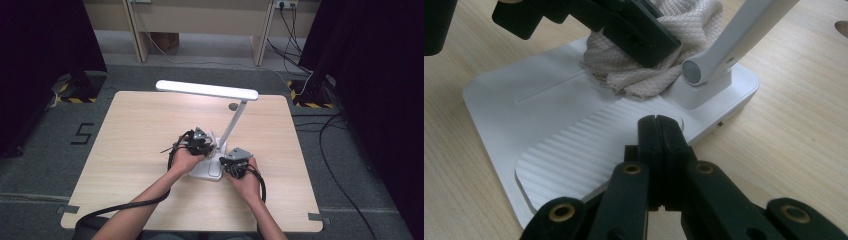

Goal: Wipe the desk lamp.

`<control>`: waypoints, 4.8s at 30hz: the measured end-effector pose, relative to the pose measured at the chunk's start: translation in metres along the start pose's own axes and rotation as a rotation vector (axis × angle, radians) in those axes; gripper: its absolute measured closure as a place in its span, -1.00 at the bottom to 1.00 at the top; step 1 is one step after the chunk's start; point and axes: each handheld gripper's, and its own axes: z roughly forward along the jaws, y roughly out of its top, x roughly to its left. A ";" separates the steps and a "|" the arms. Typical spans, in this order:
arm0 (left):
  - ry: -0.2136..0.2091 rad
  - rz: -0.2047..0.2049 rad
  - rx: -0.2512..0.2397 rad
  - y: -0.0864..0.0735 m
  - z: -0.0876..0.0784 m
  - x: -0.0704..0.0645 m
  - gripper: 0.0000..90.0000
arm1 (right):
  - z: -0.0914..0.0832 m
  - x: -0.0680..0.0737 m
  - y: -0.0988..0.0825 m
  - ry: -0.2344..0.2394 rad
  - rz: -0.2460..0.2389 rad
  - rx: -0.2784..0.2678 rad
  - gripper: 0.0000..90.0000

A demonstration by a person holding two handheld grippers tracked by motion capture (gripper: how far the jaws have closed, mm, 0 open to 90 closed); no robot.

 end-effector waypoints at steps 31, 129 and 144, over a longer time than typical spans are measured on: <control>-0.033 0.034 -0.001 -0.018 -0.018 -0.012 0.85 | 0.000 0.001 0.000 -0.008 0.000 -0.003 1.00; -0.005 0.045 -0.020 -0.059 -0.061 -0.012 0.84 | 0.000 0.003 0.001 -0.023 -0.032 0.009 1.00; -0.072 0.025 -0.007 -0.075 -0.082 -0.024 0.84 | 0.000 0.003 0.002 -0.021 -0.031 0.010 1.00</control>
